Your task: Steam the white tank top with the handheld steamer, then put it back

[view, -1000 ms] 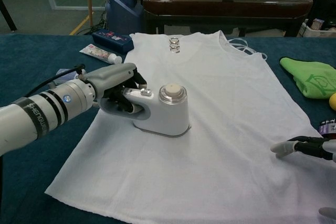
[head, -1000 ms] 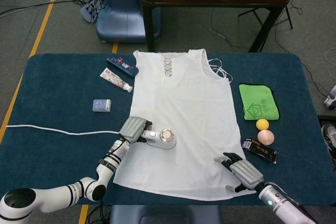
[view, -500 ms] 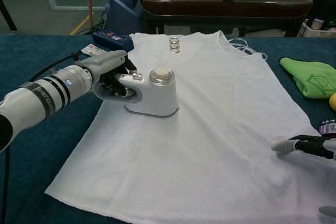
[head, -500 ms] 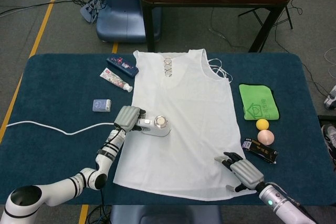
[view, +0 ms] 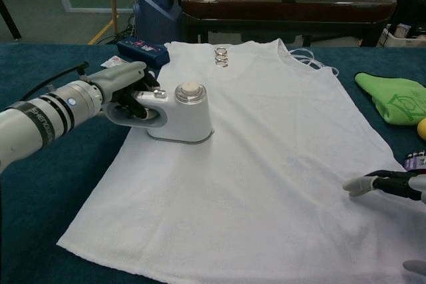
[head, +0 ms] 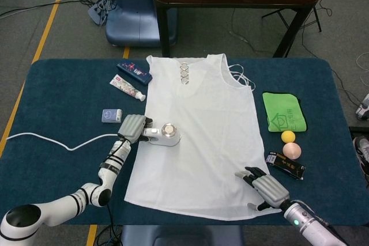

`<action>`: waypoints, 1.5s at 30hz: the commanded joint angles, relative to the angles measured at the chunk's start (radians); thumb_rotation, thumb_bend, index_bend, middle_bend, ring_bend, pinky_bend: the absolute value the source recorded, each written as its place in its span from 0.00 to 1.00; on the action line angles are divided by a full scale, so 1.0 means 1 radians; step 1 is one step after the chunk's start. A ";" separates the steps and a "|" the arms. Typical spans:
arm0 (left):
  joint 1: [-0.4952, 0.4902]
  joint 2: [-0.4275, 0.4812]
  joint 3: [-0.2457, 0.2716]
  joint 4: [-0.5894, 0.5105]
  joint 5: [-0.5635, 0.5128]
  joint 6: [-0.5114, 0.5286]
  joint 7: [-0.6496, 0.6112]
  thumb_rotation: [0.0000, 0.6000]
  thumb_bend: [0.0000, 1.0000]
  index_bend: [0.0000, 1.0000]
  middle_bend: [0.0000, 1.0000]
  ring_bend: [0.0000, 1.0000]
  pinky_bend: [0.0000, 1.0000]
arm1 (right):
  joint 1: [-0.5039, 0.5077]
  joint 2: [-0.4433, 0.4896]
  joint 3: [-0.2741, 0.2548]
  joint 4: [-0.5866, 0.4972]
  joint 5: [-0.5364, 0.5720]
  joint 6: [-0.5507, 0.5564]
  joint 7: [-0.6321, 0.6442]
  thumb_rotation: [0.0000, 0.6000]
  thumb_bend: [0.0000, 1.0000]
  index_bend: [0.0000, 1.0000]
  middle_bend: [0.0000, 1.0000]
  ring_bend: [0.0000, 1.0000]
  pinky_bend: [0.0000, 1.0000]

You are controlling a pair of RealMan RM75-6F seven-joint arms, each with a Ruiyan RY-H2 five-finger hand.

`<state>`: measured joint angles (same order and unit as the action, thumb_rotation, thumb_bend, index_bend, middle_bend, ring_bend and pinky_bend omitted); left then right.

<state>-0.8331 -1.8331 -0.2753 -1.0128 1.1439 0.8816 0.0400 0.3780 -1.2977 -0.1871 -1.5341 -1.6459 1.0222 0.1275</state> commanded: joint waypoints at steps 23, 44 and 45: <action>0.081 0.100 0.136 -0.305 0.119 0.073 0.091 1.00 0.23 0.89 0.82 0.67 0.73 | 0.002 -0.002 -0.005 0.009 -0.008 0.002 0.022 1.00 0.26 0.00 0.15 0.03 0.06; 0.027 0.020 0.027 -0.077 0.045 0.018 -0.002 1.00 0.23 0.89 0.82 0.67 0.72 | 0.024 -0.026 0.024 -0.012 -0.014 0.007 0.001 1.00 0.26 0.00 0.15 0.03 0.06; 0.024 0.015 0.022 -0.064 0.042 0.016 -0.006 1.00 0.23 0.89 0.82 0.67 0.72 | 0.025 -0.030 0.026 -0.010 -0.012 0.005 0.001 1.00 0.26 0.00 0.15 0.03 0.06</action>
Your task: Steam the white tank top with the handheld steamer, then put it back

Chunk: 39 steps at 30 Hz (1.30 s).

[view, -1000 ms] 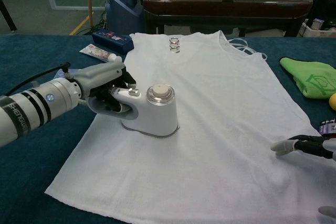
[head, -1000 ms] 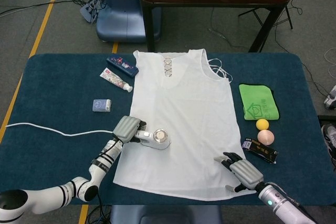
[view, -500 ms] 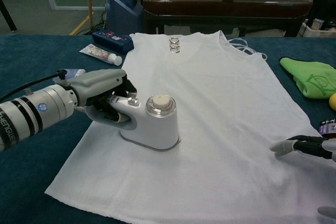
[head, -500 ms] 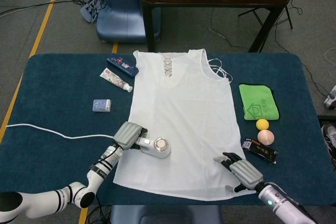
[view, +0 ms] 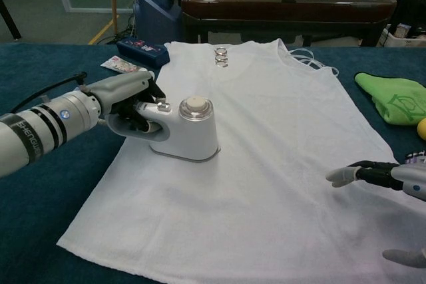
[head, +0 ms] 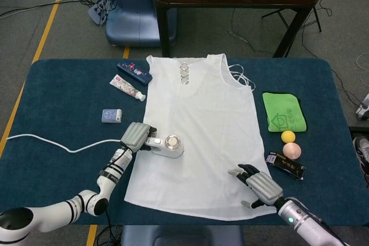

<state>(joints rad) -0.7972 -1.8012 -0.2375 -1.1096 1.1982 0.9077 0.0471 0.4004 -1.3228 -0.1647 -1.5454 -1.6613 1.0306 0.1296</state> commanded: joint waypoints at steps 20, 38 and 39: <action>0.020 0.035 0.027 -0.083 0.013 0.013 0.014 1.00 0.23 0.89 0.82 0.67 0.72 | 0.067 -0.126 0.049 0.097 0.038 -0.081 0.004 1.00 0.26 0.00 0.02 0.00 0.00; -0.021 -0.009 -0.022 -0.027 -0.025 -0.006 0.033 1.00 0.23 0.89 0.82 0.67 0.72 | 0.075 -0.114 0.022 0.070 0.046 -0.095 -0.022 1.00 0.26 0.00 0.02 0.00 0.00; -0.025 -0.014 -0.026 -0.012 -0.029 -0.008 0.030 1.00 0.23 0.89 0.82 0.67 0.72 | 0.076 -0.115 0.022 0.069 0.046 -0.094 -0.023 1.00 0.26 0.00 0.02 0.00 0.00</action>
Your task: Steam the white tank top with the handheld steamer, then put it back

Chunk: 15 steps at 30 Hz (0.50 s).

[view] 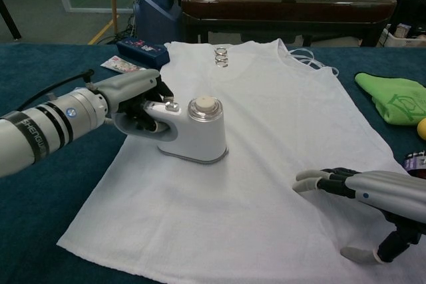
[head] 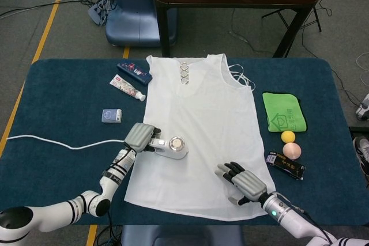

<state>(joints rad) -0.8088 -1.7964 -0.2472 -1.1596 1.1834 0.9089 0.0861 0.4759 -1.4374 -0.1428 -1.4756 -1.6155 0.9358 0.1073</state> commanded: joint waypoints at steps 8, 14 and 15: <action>-0.010 -0.025 -0.012 0.088 -0.010 -0.011 -0.035 1.00 0.23 0.89 0.82 0.67 0.72 | 0.006 -0.004 -0.001 0.001 0.003 -0.005 0.000 1.00 0.26 0.00 0.02 0.00 0.00; 0.015 0.002 0.031 0.037 0.034 0.010 -0.042 1.00 0.23 0.89 0.82 0.67 0.72 | 0.009 -0.007 -0.006 0.004 0.002 -0.006 0.007 1.00 0.26 0.00 0.02 0.00 0.00; 0.018 0.005 0.039 0.028 0.043 0.015 -0.041 1.00 0.23 0.89 0.82 0.67 0.72 | 0.009 -0.007 -0.007 0.004 0.001 -0.006 0.008 1.00 0.26 0.00 0.02 0.00 0.00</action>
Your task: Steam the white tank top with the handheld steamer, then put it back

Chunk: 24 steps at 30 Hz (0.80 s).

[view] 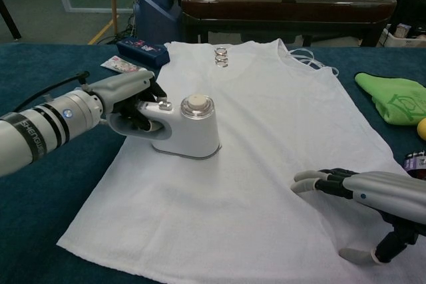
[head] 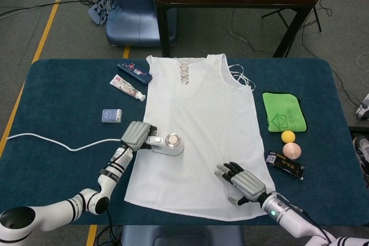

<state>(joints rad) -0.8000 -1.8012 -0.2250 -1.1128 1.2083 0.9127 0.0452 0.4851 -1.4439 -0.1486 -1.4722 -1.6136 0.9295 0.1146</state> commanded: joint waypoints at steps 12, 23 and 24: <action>0.033 0.044 0.082 -0.133 0.092 0.034 0.024 1.00 0.23 0.89 0.82 0.67 0.72 | -0.006 0.004 -0.011 0.000 0.000 0.010 0.003 1.00 0.26 0.00 0.02 0.00 0.00; 0.019 0.031 0.042 -0.069 0.062 0.019 0.021 1.00 0.23 0.89 0.82 0.67 0.71 | -0.008 0.003 -0.014 0.003 -0.002 0.016 0.008 1.00 0.26 0.00 0.02 0.00 0.00; 0.016 0.029 0.038 -0.060 0.058 0.016 0.022 1.00 0.23 0.89 0.82 0.67 0.71 | -0.007 0.002 -0.014 0.003 -0.002 0.015 0.008 1.00 0.26 0.00 0.02 0.00 0.00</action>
<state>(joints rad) -0.7799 -1.7689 -0.1805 -1.1814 1.2725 0.9338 0.0692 0.4777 -1.4417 -0.1626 -1.4694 -1.6160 0.9450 0.1230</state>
